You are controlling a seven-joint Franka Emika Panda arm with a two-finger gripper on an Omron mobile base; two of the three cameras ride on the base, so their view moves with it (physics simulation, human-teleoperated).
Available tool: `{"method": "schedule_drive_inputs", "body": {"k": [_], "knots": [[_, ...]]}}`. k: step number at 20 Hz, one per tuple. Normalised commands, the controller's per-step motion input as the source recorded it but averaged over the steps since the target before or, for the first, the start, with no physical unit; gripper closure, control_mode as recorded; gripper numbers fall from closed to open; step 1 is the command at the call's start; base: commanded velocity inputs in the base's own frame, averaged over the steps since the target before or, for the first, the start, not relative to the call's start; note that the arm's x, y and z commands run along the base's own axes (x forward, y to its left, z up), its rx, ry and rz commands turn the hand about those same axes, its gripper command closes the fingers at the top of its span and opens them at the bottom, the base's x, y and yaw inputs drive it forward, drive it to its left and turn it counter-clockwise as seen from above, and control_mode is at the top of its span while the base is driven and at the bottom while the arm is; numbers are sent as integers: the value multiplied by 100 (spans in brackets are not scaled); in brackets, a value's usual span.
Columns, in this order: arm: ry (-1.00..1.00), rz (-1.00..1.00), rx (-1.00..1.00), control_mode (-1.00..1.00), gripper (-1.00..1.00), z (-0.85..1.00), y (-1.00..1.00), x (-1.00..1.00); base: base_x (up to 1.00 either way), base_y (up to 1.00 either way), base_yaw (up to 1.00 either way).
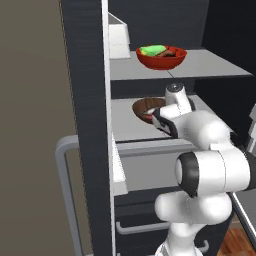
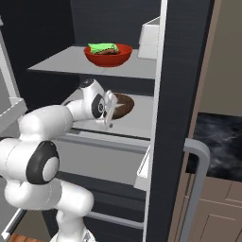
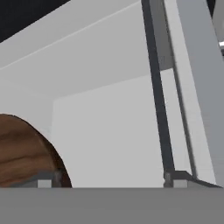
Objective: Place the bowl with the corn and potato on the top shelf of the fridge. Place the bowl with the fish and steak on the second highest shelf of the fridge.
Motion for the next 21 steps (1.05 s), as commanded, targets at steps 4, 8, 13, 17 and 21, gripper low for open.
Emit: {"method": "schedule_drive_inputs", "body": {"k": [4,8,13,17,21], "knots": [[-24,0,0,-100,-100,31,7,-100,0,0,0],[-40,-1,-7,-100,-100,61,25,-100,0,0,0],[-37,-5,-4,-100,-100,86,32,-100,0,0,0],[-17,-4,0,-100,-100,100,26,-100,0,0,0],[-9,0,0,-100,-100,100,19,-100,0,0,0]]}}
